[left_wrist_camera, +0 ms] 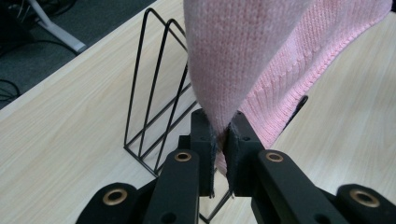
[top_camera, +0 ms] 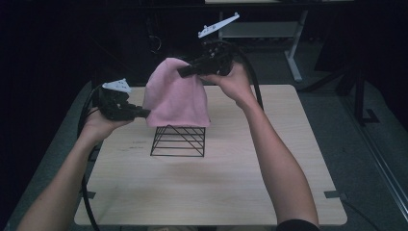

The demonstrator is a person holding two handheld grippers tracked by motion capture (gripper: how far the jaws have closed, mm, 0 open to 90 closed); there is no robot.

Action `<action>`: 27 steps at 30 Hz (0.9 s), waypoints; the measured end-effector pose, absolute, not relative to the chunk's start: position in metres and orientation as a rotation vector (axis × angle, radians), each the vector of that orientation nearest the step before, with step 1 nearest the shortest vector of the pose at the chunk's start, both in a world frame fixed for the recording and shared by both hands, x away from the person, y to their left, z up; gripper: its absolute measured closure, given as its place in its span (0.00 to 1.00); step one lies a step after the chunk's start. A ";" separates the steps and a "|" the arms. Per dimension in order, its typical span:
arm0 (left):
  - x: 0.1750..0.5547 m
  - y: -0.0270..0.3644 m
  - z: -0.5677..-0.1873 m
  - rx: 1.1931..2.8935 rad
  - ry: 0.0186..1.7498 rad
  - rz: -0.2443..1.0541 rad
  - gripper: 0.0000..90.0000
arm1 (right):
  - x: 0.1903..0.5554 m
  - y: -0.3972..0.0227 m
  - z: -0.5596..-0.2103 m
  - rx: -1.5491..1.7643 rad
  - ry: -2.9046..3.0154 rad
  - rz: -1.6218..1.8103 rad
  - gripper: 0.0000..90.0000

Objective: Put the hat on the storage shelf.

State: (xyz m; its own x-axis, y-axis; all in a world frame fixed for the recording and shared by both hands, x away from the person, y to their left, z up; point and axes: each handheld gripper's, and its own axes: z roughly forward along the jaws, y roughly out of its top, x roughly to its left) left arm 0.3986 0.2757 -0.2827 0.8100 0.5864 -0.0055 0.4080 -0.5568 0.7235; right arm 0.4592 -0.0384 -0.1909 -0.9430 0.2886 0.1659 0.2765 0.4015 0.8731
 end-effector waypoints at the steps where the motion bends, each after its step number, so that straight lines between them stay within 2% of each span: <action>1: 0.399 0.276 -0.283 2.256 0.719 0.316 0.92 | 0.458 -0.037 -0.193 0.512 2.615 1.628 0.84; 27: 0.393 0.283 -0.311 2.298 0.766 0.284 0.92 | 0.451 -0.032 -0.222 0.489 2.718 1.597 0.82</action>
